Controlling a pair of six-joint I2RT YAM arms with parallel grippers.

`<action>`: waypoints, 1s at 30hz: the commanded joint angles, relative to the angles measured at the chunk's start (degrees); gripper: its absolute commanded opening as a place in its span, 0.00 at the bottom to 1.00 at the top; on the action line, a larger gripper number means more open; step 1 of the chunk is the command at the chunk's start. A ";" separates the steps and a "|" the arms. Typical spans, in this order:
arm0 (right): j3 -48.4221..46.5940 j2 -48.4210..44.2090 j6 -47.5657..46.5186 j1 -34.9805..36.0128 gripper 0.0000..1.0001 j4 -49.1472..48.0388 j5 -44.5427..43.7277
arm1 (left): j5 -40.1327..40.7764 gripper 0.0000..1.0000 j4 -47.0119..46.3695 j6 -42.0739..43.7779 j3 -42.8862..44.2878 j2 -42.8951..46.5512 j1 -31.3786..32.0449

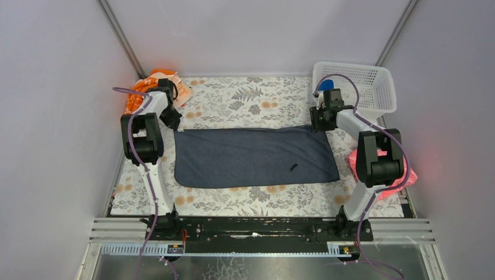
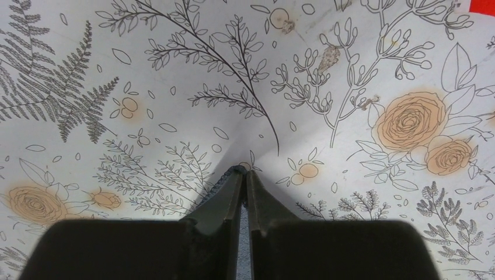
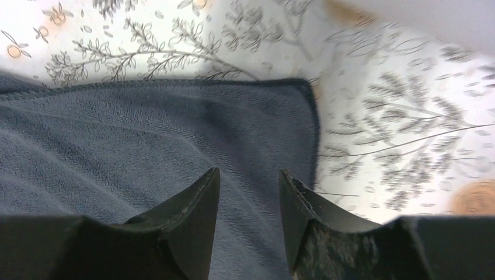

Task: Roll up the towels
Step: Fold the towel at the center of the board.

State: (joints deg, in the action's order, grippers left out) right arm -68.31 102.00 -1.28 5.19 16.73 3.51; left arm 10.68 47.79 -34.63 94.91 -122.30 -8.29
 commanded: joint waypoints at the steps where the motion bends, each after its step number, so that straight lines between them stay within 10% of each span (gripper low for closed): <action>1: 0.24 2.70 6.93 1.65 0.49 3.57 -0.14 | 4.15 0.04 0.88 1.32 0.20 0.60 -0.06; 16: 15.47 -6.31 14.32 3.02 0.54 11.19 -1.66 | 8.45 0.05 1.74 2.15 -5.67 4.97 -0.20; 30: -9.05 2.98 -9.51 2.72 0.60 13.34 5.20 | 8.12 0.05 1.46 3.23 -5.62 4.09 0.41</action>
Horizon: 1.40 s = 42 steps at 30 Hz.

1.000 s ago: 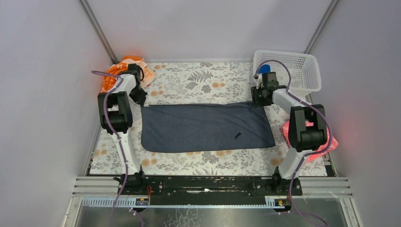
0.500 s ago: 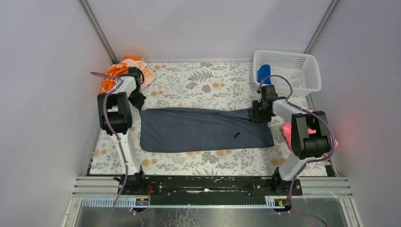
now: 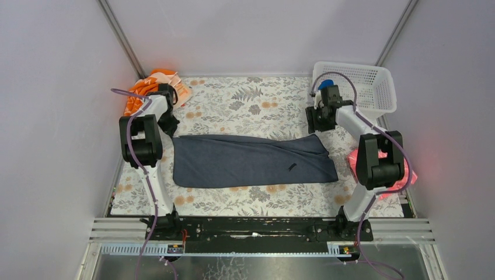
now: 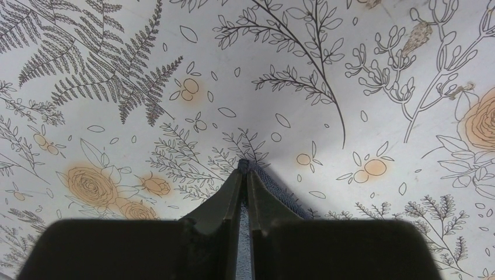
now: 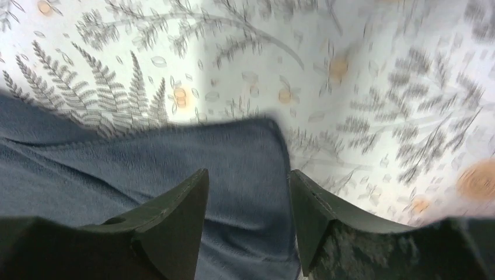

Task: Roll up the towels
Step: Fold the towel at the center of the board.

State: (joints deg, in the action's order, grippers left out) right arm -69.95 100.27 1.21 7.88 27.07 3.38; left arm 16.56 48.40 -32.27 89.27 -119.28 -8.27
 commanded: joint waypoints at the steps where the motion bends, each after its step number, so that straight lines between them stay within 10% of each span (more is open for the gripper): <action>1: -10.30 6.58 -15.51 -0.02 0.60 5.66 6.95 | 2.45 0.05 0.82 0.89 0.10 1.06 0.51; 14: -20.08 15.37 -38.92 0.94 0.48 14.57 5.98 | 2.80 0.05 0.83 1.16 0.68 1.60 1.06; 42: -21.41 18.38 -44.31 1.28 0.42 16.77 5.21 | 2.16 0.05 0.82 1.16 1.08 1.50 1.33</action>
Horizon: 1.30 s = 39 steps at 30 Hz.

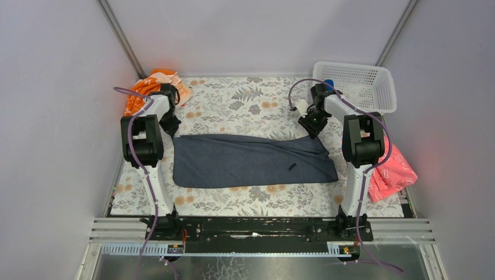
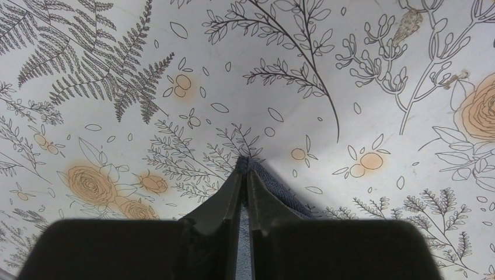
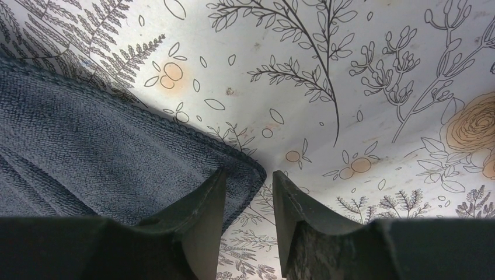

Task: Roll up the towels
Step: Fold the towel at the center of the board.

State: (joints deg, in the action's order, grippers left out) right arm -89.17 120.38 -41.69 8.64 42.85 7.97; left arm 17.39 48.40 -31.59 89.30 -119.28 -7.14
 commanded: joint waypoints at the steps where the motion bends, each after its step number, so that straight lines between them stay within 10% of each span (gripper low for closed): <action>1: -2.45 -2.13 -1.50 0.56 0.42 1.30 0.57 | 1.36 0.05 0.86 0.48 1.06 1.61 0.20; 34: 2.14 4.22 -3.97 1.31 0.34 0.48 -1.77 | 1.61 0.05 0.85 0.65 1.15 0.83 0.54; 39: -0.86 6.79 -4.90 1.30 0.20 2.36 -2.72 | 1.63 0.05 0.82 0.70 1.35 0.71 0.56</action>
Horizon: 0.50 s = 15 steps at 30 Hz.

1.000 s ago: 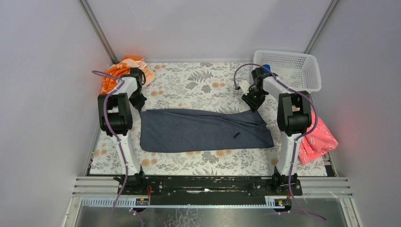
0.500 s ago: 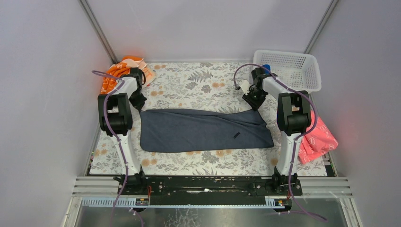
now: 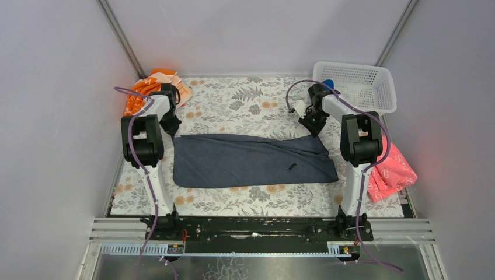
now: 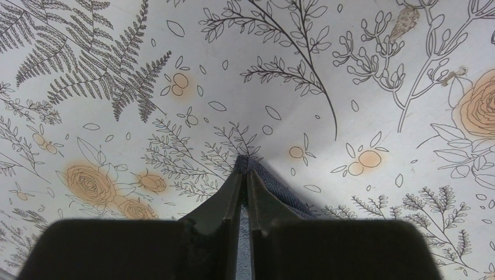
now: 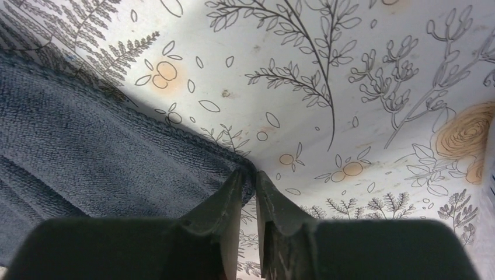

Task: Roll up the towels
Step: Fold the towel at the center of the board.

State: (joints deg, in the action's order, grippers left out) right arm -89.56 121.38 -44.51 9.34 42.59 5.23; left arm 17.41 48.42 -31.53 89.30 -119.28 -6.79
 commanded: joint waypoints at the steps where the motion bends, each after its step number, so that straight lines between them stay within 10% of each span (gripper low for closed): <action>1: -1.36 6.12 -2.27 0.64 0.18 3.20 -0.27 | 1.45 0.05 0.87 0.72 1.65 0.62 0.20; 15: -7.09 -2.11 -0.59 -0.30 0.00 -3.49 -11.05 | -2.99 0.03 2.60 -1.47 10.64 0.84 0.15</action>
State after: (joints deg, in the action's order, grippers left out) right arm -93.80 123.76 -45.08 9.78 43.90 -0.27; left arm 15.88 49.28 -31.70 95.59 -119.28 -6.79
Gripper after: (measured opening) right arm 0.011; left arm 0.039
